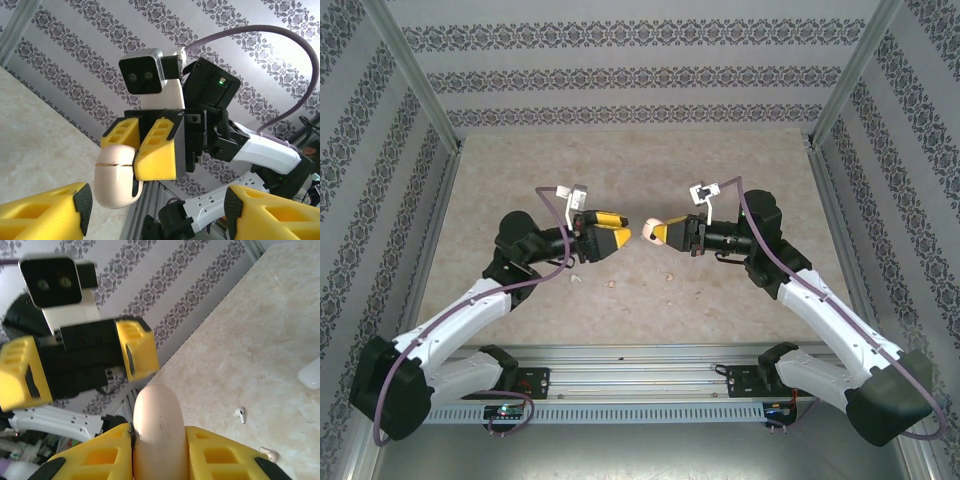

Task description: Insert the wireless bluetooth earbuds into the charging case

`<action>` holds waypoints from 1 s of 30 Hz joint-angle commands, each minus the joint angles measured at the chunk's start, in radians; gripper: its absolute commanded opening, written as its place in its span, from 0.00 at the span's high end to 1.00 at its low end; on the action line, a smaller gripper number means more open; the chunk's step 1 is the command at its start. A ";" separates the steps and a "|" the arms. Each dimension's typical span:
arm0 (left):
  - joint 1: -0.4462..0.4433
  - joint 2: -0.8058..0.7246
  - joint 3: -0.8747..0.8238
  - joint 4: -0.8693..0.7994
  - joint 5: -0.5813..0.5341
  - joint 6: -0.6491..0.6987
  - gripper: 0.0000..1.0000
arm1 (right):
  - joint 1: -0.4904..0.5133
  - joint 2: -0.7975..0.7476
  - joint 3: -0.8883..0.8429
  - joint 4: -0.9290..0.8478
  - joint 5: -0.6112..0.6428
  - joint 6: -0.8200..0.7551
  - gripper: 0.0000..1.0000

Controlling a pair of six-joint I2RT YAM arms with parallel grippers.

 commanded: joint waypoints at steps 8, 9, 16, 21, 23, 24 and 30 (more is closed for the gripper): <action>0.031 0.052 0.050 -0.103 0.205 0.038 0.32 | 0.107 0.011 0.132 -0.144 -0.090 -0.248 0.84; 0.031 0.063 0.052 -0.084 0.214 0.028 0.33 | 0.116 0.018 0.141 -0.155 -0.091 -0.255 0.84; 0.031 0.079 0.043 -0.014 0.257 -0.016 0.42 | 0.136 0.052 0.159 -0.156 -0.088 -0.254 0.84; 0.030 0.050 0.026 -0.032 0.260 0.002 0.44 | 0.136 0.057 0.164 -0.148 -0.087 -0.250 0.84; 0.031 0.047 0.027 -0.042 0.264 0.004 0.46 | 0.136 0.060 0.166 -0.142 -0.090 -0.244 0.84; 0.030 0.048 0.026 -0.045 0.265 0.006 0.46 | 0.136 0.062 0.166 -0.138 -0.090 -0.242 0.84; 0.027 0.053 0.029 -0.059 0.261 0.019 0.47 | 0.138 0.077 0.174 -0.129 -0.095 -0.234 0.84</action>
